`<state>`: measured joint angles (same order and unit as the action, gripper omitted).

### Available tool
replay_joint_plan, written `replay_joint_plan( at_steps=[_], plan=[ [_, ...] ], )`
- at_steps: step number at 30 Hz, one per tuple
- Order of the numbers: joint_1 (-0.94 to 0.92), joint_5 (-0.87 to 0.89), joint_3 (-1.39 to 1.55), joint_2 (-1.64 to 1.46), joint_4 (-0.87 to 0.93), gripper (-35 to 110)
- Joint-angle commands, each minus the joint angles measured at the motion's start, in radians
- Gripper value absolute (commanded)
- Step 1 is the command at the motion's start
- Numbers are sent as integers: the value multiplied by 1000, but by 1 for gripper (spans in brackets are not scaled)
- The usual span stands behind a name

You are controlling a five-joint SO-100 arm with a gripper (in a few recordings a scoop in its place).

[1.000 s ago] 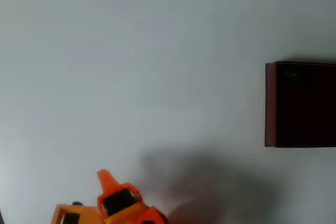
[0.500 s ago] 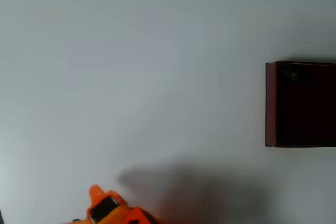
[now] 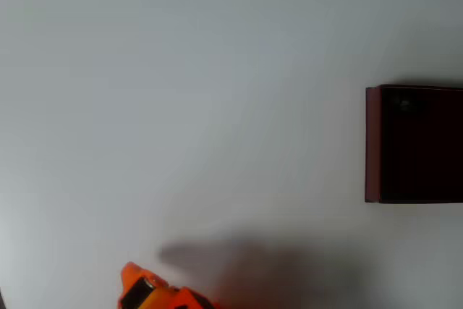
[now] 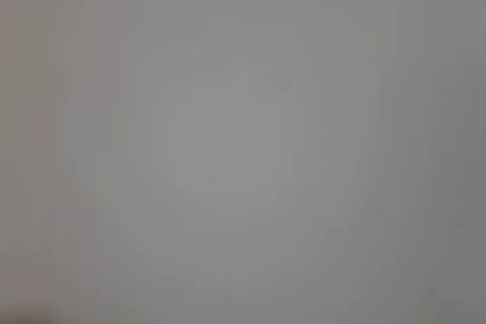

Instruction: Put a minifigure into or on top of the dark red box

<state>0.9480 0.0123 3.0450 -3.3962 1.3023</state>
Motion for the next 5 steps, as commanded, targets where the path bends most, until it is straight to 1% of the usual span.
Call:
replay_joint_plan(
  at_steps=[1, 5],
  plan=[
    [18, -8, -15, -15, 18, 0],
    [18, -8, -15, -15, 18, 0]
  ],
)
